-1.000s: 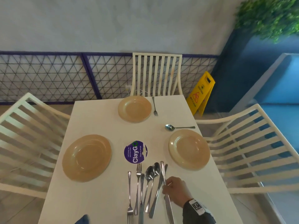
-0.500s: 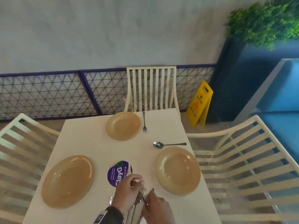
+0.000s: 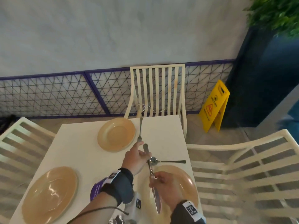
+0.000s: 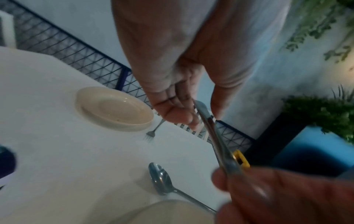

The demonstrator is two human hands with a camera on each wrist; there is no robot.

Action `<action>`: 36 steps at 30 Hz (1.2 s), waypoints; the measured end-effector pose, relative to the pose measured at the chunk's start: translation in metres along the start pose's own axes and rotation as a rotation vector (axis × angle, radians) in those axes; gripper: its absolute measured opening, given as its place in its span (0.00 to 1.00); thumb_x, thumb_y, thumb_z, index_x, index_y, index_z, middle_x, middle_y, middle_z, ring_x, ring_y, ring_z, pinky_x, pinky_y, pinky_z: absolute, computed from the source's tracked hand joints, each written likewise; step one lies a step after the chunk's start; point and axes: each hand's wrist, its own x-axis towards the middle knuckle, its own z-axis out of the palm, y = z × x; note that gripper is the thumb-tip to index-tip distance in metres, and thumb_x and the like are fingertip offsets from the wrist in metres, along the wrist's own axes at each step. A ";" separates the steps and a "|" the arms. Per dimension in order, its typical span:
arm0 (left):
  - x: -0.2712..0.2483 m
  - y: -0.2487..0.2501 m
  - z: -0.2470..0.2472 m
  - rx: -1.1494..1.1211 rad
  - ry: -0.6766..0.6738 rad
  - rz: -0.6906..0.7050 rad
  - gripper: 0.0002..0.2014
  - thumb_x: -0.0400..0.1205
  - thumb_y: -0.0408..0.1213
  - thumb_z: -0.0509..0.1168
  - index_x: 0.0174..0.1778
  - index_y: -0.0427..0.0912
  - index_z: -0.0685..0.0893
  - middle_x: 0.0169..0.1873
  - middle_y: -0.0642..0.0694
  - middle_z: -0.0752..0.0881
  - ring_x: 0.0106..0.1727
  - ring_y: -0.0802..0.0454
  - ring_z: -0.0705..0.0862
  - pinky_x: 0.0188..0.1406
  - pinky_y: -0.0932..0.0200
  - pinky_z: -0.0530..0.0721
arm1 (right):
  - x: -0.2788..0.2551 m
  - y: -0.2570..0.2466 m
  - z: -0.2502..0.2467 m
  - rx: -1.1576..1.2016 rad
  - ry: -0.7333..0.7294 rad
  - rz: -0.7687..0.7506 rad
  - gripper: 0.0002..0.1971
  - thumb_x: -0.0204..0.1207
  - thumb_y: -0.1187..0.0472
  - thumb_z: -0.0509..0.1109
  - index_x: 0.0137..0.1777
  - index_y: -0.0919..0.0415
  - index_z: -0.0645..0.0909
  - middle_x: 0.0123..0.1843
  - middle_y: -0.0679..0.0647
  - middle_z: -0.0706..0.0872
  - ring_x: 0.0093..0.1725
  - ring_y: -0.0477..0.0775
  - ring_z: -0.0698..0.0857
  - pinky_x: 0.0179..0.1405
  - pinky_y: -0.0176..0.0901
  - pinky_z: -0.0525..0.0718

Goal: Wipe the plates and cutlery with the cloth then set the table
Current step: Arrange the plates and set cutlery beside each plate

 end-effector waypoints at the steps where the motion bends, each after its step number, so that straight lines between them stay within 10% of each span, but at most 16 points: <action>1: 0.010 0.002 0.007 0.069 0.010 0.008 0.30 0.80 0.45 0.71 0.78 0.53 0.71 0.42 0.53 0.89 0.45 0.52 0.89 0.54 0.55 0.84 | 0.014 -0.008 -0.005 -0.016 0.004 0.004 0.08 0.79 0.67 0.70 0.42 0.58 0.89 0.38 0.53 0.93 0.37 0.47 0.88 0.38 0.32 0.83; 11: 0.140 0.020 0.032 0.337 0.016 -0.074 0.32 0.76 0.43 0.67 0.79 0.50 0.73 0.55 0.47 0.91 0.63 0.43 0.86 0.66 0.51 0.83 | 0.161 -0.045 -0.018 -0.142 0.081 0.008 0.04 0.78 0.62 0.74 0.47 0.58 0.91 0.39 0.53 0.94 0.35 0.46 0.91 0.29 0.26 0.81; 20: 0.237 0.015 0.046 0.642 -0.066 -0.006 0.35 0.79 0.39 0.65 0.85 0.50 0.64 0.67 0.40 0.84 0.68 0.37 0.82 0.67 0.48 0.81 | 0.252 -0.050 -0.006 -0.289 0.106 0.112 0.06 0.73 0.53 0.77 0.49 0.50 0.90 0.41 0.52 0.93 0.41 0.55 0.93 0.50 0.49 0.92; 25: 0.266 0.001 0.053 0.706 -0.047 -0.005 0.27 0.79 0.37 0.64 0.76 0.50 0.72 0.58 0.41 0.86 0.59 0.35 0.85 0.57 0.47 0.84 | 0.276 -0.038 0.004 -0.316 0.106 0.130 0.04 0.66 0.53 0.74 0.36 0.45 0.81 0.46 0.58 0.93 0.46 0.64 0.92 0.51 0.57 0.92; 36: 0.290 -0.016 0.058 0.740 0.042 -0.007 0.14 0.81 0.38 0.64 0.62 0.45 0.83 0.58 0.40 0.86 0.61 0.35 0.84 0.60 0.45 0.83 | 0.267 -0.033 0.009 -0.495 0.175 0.067 0.09 0.77 0.58 0.69 0.55 0.51 0.85 0.54 0.57 0.90 0.54 0.64 0.88 0.54 0.50 0.87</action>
